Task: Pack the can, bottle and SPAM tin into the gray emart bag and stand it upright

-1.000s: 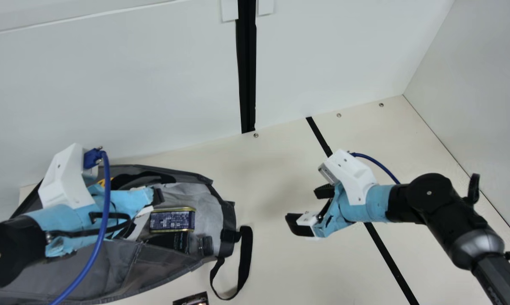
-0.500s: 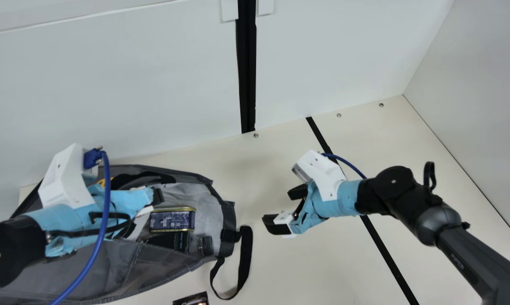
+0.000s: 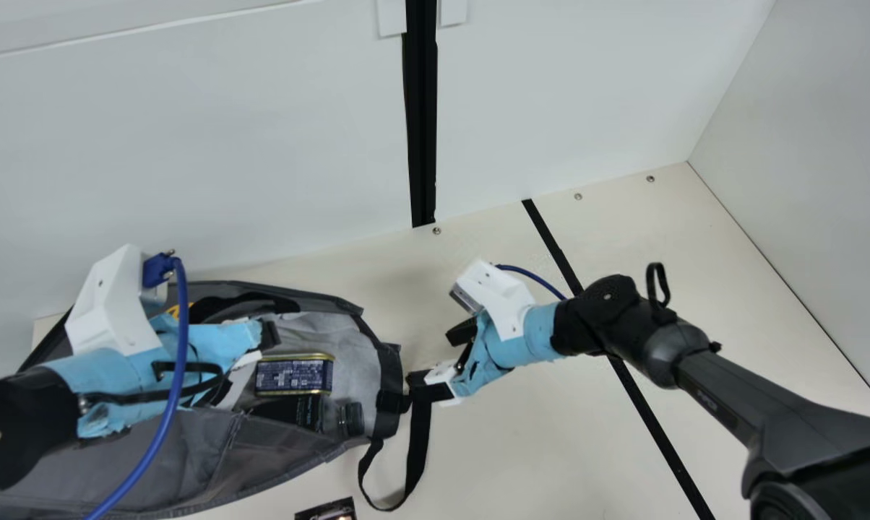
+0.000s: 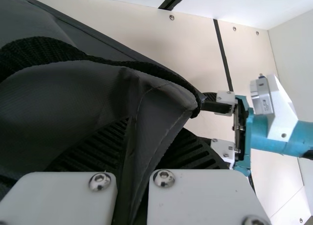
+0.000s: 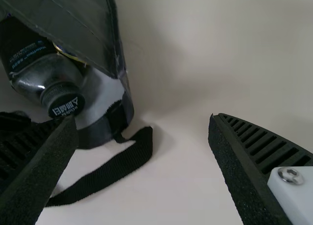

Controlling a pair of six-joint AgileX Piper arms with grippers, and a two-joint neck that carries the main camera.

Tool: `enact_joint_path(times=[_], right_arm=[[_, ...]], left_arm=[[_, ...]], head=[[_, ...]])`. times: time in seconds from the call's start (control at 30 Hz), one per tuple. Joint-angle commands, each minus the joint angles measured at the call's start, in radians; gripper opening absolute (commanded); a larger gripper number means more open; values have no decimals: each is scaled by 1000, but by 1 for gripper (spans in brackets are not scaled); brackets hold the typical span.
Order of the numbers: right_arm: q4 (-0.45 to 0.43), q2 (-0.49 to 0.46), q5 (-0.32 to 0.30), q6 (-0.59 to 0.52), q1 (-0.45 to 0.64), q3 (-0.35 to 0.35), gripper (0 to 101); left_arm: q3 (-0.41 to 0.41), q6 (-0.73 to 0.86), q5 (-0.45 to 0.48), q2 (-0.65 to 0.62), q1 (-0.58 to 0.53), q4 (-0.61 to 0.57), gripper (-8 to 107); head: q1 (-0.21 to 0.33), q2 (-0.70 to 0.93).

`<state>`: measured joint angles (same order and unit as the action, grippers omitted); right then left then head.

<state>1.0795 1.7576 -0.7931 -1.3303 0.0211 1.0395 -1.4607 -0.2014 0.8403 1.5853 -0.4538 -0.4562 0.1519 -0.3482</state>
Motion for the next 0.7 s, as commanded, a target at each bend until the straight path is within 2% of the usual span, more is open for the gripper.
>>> enact_joint_path(times=[0.0, 0.67], right_arm=[[7, 24, 0, -5, -14, 17, 95], [79, 199, -3, -29, -144, 159, 95]], left_arm=[[0, 0, 0, 0, 0, 0, -8], [0, 0, 0, 0, 0, 0, -8]], head=[[23, -1], [23, -1]])
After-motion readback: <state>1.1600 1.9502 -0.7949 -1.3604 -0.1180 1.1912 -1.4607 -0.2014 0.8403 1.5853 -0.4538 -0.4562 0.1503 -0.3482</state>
